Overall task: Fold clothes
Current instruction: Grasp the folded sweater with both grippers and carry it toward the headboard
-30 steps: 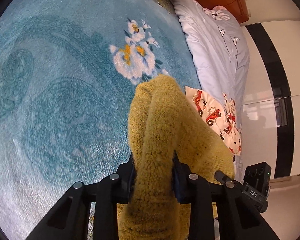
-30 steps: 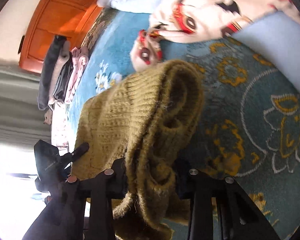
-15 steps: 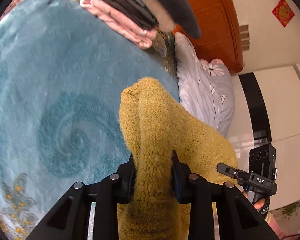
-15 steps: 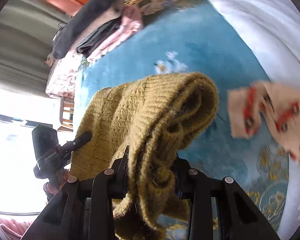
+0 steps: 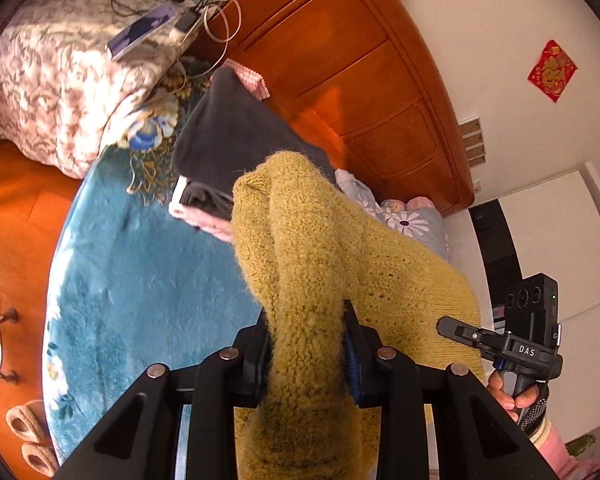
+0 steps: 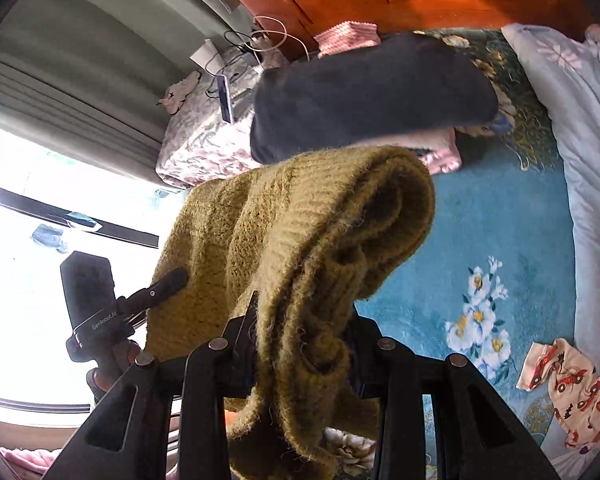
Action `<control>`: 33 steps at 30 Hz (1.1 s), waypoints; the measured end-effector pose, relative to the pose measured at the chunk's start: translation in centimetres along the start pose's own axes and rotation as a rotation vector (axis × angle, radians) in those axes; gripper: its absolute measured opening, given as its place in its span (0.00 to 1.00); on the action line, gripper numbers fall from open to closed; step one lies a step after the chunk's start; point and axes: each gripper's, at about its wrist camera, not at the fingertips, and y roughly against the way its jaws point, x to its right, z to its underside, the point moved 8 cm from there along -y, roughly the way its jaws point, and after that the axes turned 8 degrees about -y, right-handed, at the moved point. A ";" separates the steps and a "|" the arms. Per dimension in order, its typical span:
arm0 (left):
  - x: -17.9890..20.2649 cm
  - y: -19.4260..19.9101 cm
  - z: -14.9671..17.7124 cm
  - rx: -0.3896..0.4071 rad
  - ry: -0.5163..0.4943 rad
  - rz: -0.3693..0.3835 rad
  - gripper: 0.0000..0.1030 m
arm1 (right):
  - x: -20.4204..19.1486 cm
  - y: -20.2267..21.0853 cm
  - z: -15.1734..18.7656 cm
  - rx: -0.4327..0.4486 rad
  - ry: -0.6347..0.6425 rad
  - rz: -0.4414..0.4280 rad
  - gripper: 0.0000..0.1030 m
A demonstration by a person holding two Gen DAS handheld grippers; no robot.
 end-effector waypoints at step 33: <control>-10.4 -24.9 -21.2 0.067 0.200 -0.135 0.31 | 9.4 -12.3 -35.3 0.024 -0.011 -0.239 0.36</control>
